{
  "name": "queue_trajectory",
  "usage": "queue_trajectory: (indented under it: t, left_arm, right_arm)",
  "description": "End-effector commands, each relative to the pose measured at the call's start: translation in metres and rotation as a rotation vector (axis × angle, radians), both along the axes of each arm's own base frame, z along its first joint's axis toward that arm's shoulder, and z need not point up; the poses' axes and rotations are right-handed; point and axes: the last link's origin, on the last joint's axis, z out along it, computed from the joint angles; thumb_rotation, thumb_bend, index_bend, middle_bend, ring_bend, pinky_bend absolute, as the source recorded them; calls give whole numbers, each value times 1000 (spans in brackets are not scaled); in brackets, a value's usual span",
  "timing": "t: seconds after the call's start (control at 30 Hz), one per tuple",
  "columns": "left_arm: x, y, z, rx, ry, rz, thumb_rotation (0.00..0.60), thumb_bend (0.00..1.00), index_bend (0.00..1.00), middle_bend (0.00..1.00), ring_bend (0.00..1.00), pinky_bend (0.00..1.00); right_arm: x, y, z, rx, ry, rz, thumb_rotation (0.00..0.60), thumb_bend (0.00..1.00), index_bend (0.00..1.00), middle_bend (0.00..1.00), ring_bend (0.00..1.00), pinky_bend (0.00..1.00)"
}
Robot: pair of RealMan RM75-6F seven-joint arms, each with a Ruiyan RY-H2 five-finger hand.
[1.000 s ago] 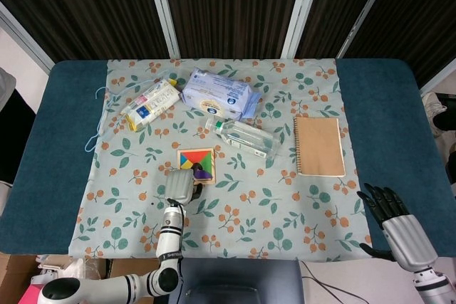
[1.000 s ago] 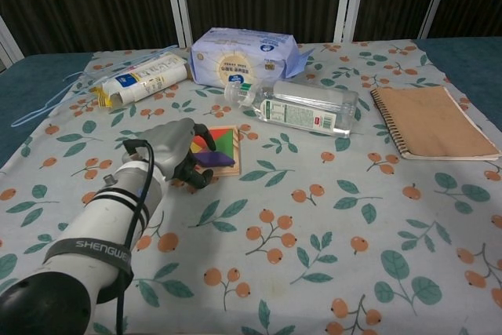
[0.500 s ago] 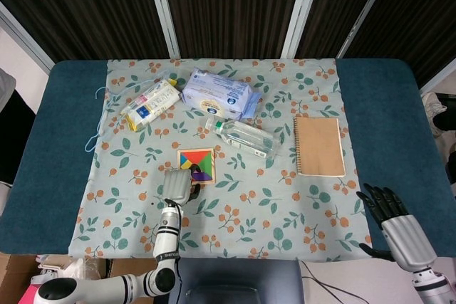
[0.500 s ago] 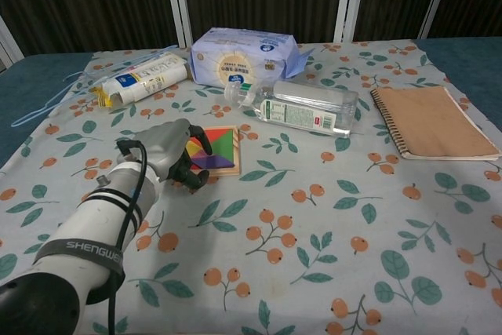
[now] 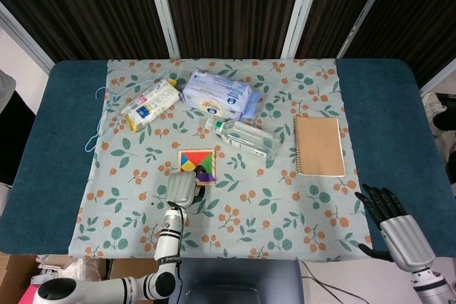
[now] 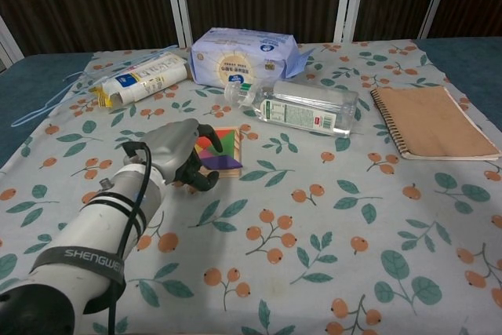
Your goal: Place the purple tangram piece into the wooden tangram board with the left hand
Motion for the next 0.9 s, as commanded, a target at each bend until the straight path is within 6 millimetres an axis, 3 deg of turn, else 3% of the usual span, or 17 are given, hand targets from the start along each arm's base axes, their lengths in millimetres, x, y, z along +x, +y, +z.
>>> queue_trajectory:
  t: [0.03, 0.9]
  left_arm:
    - [2, 0, -2, -2, -4, -3, 600, 385, 305, 1000, 1000, 1000]
    - [21, -9, -20, -48, -46, -59, 600, 385, 312, 1000, 1000, 1000]
  right_arm:
    - [0, 0, 1, -2, -3, -1, 600, 160, 0, 0, 0, 0]
    - [-2, 1, 8, -7, -27, 4, 600, 160, 0, 0, 0, 0]
